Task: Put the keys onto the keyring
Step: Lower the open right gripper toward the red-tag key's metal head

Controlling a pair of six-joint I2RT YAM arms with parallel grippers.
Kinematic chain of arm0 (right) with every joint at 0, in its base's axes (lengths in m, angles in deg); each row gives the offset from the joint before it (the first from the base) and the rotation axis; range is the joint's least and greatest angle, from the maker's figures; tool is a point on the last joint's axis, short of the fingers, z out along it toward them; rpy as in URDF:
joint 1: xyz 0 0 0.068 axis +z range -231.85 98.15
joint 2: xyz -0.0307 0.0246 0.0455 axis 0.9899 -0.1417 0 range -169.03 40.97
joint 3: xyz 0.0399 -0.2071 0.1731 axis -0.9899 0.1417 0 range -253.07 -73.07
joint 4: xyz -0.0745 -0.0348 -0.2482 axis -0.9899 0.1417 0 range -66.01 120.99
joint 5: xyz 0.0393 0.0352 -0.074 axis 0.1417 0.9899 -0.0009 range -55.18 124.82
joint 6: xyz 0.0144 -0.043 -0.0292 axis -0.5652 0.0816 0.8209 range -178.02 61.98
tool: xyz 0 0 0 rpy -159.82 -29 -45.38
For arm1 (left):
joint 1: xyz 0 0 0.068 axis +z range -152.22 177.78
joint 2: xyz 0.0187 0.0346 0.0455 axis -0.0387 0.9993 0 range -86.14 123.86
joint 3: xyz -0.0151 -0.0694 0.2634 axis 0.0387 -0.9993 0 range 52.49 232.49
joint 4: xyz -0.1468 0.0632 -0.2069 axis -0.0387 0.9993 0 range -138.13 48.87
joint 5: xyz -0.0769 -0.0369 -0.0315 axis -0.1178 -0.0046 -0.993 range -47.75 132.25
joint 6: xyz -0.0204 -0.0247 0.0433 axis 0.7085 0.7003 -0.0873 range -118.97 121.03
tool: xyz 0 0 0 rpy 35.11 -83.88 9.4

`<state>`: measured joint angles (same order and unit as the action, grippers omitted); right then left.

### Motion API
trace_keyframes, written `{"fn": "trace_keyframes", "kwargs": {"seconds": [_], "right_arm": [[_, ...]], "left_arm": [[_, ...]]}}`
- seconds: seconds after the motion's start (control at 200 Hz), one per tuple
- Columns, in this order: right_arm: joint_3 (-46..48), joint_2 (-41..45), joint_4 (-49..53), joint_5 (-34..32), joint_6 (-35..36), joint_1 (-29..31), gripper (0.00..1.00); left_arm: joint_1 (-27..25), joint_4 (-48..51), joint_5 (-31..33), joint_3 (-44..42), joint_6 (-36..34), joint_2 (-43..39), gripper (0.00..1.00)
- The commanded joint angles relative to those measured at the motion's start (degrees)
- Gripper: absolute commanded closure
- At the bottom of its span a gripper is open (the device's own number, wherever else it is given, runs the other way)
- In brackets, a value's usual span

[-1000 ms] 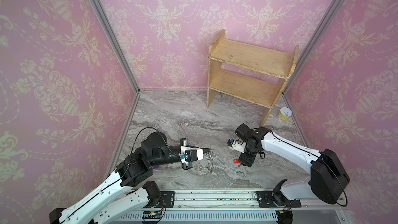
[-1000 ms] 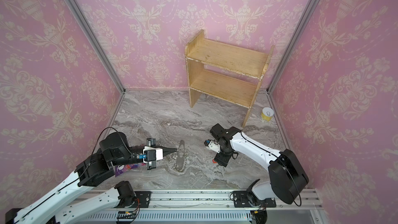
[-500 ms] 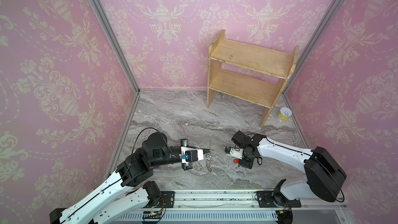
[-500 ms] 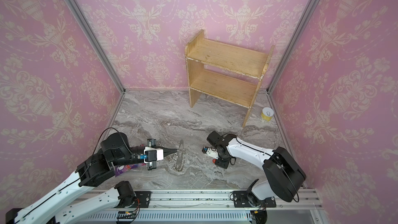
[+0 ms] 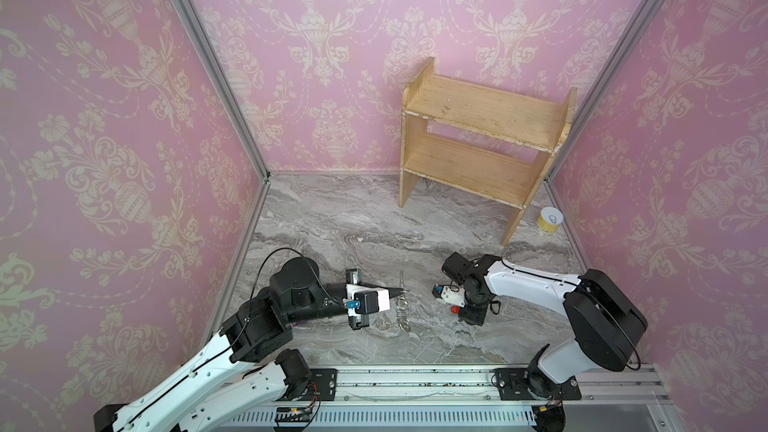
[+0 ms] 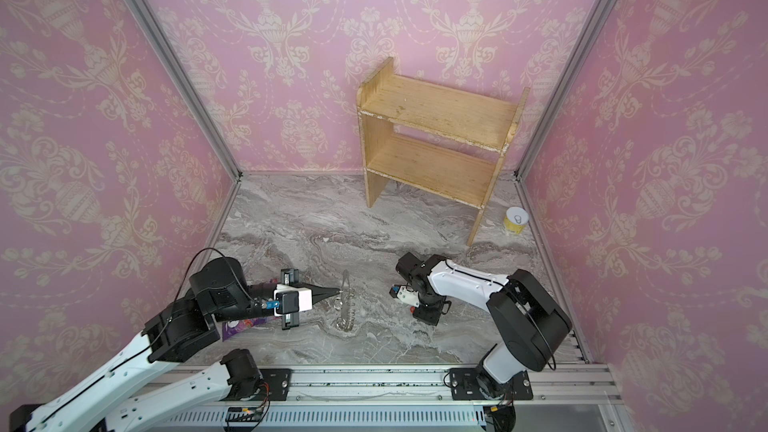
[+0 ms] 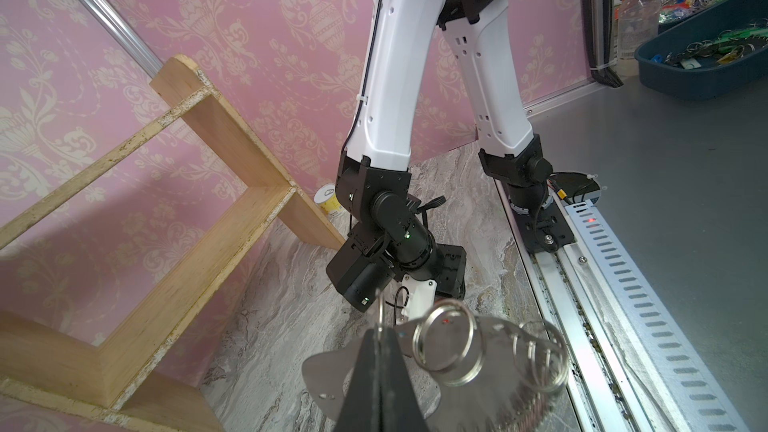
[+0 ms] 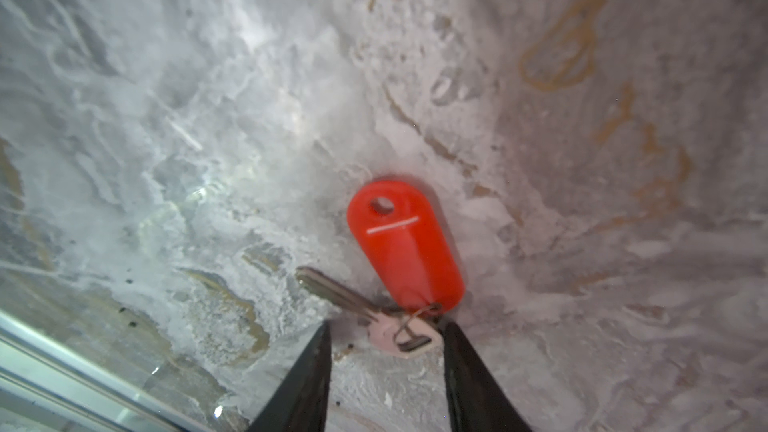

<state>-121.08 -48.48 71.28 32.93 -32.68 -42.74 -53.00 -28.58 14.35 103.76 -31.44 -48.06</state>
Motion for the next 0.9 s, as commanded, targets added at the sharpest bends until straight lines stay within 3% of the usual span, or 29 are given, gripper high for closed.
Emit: {"fn": "trace_keyframes", "kwargs": {"seconds": [0.0,0.19,0.63,0.746,0.896], "right_arm": [[-0.10,-1.23,-1.76,3.98,-0.35,0.59,0.67],[-2.82,-2.51,-5.00,5.87,-1.14,1.77,0.74],[-10.90,-9.29,-11.95,12.76,-6.36,5.36,0.71],[-9.88,-5.71,-11.65,12.03,-7.51,4.32,0.70],[-12.55,-2.93,-5.12,5.75,-11.29,3.48,0.64]], "left_arm": [[0.42,0.27,1.08,-0.20,-0.29,-0.82,1.00],[0.42,0.90,1.34,0.30,-0.31,-0.66,1.00],[0.38,2.54,1.66,1.49,-0.23,-0.27,1.00],[0.42,3.36,1.96,1.99,-0.05,-0.35,1.00],[0.42,3.64,1.79,2.25,0.21,-0.46,1.00]]}}
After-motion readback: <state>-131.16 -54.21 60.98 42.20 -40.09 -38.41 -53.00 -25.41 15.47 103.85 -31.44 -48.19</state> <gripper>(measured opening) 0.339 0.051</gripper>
